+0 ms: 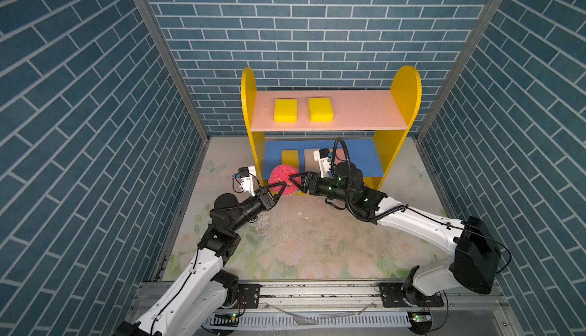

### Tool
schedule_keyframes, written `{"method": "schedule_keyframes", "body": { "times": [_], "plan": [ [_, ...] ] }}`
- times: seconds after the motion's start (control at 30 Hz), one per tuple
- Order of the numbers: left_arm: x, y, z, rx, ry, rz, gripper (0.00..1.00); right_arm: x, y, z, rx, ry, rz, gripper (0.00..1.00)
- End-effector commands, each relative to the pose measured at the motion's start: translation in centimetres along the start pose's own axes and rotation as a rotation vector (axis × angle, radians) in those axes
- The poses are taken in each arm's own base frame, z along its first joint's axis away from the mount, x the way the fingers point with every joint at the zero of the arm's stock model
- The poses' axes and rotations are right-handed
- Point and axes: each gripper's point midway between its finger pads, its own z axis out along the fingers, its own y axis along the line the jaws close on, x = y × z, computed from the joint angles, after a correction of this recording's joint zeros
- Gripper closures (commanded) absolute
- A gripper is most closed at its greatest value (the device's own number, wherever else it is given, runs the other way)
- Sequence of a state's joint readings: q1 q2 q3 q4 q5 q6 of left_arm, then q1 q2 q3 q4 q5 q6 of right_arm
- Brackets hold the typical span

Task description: Place and organize the cleaning sponges onto the shelf

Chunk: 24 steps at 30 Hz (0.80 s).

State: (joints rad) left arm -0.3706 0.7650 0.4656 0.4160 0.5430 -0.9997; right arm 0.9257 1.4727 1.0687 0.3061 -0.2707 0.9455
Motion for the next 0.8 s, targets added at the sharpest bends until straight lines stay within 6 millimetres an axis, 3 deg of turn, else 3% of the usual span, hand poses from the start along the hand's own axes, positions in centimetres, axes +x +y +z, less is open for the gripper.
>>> {"method": "schedule_keyframes", "body": {
  "times": [0.0, 0.1, 0.33, 0.5, 0.57, 0.67, 0.77],
  "plan": [
    [-0.6, -3.4, -0.2, 0.105, 0.010, 0.053, 1.00, -0.1, 1.2, 0.6, -0.037, 0.003, 0.015, 0.41],
    [-0.4, -3.2, -0.1, 0.106, 0.019, 0.048, 1.00, -0.2, 1.3, 0.6, -0.042, -0.005, 0.012, 0.45],
    [-0.5, -3.0, 0.1, 0.103, 0.013, 0.036, 1.00, -0.2, 1.8, 1.2, -0.061, 0.017, -0.009, 0.67],
    [-0.4, -2.7, 0.2, 0.090, 0.016, 0.030, 1.00, -0.1, 2.1, 1.2, -0.070, 0.027, -0.019, 0.98],
    [-0.3, -2.3, 0.1, 0.075, 0.019, 0.025, 0.87, 0.0, 2.0, 1.1, -0.063, 0.033, -0.026, 1.00],
    [-0.2, -2.3, -0.1, 0.066, 0.019, 0.032, 0.48, -0.2, 1.9, 0.4, -0.034, 0.026, -0.047, 1.00],
    [-0.2, -2.3, -0.5, 0.039, 0.020, 0.068, 0.40, -0.8, 1.8, -1.1, 0.033, 0.012, -0.097, 1.00]
  ]
}}
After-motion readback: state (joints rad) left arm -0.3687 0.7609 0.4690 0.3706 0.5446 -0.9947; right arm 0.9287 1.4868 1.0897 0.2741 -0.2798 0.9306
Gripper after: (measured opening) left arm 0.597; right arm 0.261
